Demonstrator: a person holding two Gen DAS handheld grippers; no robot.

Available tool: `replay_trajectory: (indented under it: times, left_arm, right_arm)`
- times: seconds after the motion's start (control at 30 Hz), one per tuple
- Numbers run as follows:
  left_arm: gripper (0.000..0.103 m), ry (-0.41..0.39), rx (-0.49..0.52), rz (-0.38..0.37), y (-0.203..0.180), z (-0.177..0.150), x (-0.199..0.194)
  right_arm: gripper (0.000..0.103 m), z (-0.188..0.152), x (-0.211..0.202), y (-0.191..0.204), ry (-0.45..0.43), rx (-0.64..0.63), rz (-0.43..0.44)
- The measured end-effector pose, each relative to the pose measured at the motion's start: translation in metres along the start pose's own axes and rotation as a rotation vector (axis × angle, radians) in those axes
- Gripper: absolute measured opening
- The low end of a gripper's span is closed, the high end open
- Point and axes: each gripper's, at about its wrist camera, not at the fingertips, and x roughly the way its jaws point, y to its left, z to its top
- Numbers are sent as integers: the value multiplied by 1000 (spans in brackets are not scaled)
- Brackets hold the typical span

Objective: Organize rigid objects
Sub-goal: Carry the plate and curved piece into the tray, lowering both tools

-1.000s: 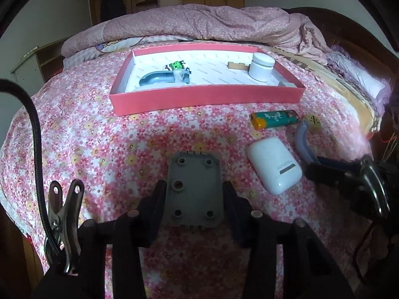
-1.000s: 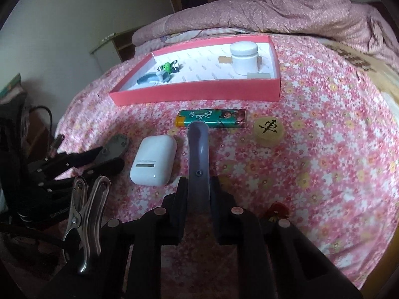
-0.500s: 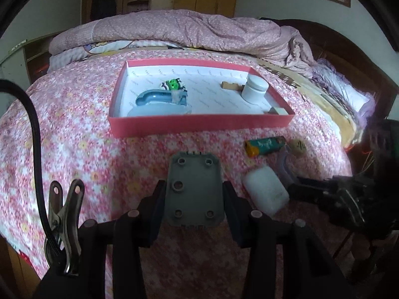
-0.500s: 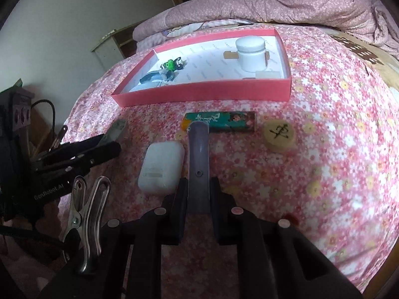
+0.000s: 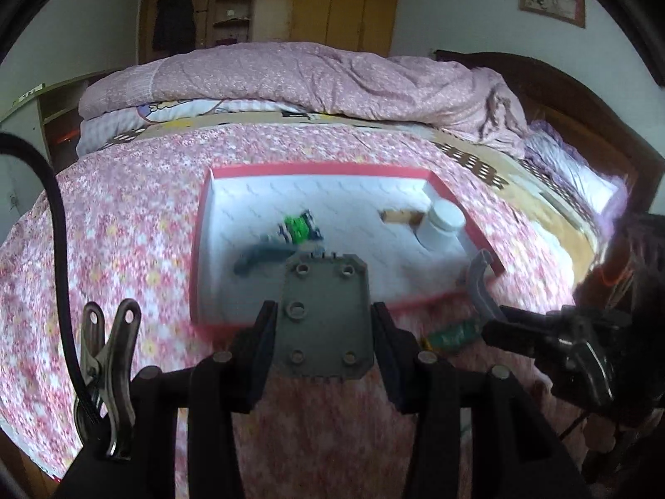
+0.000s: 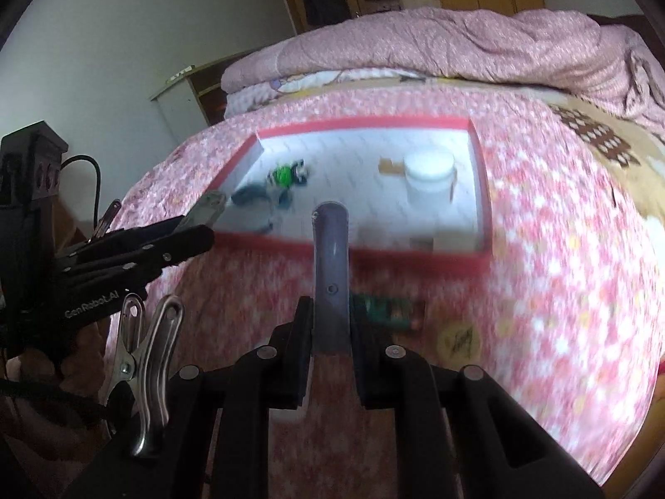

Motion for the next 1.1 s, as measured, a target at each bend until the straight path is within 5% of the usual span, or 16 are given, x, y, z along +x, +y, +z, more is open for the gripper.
replay_trajectory:
  times: [0.47,1.1]
  left_arm:
    - [47,17,-69,62,27,71,73]
    - [47,56,-96,126,43,81,125]
  right_arm:
    - [18,43,45,-6,31,26,34]
    - [18,44,73,-23,73,71,-14]
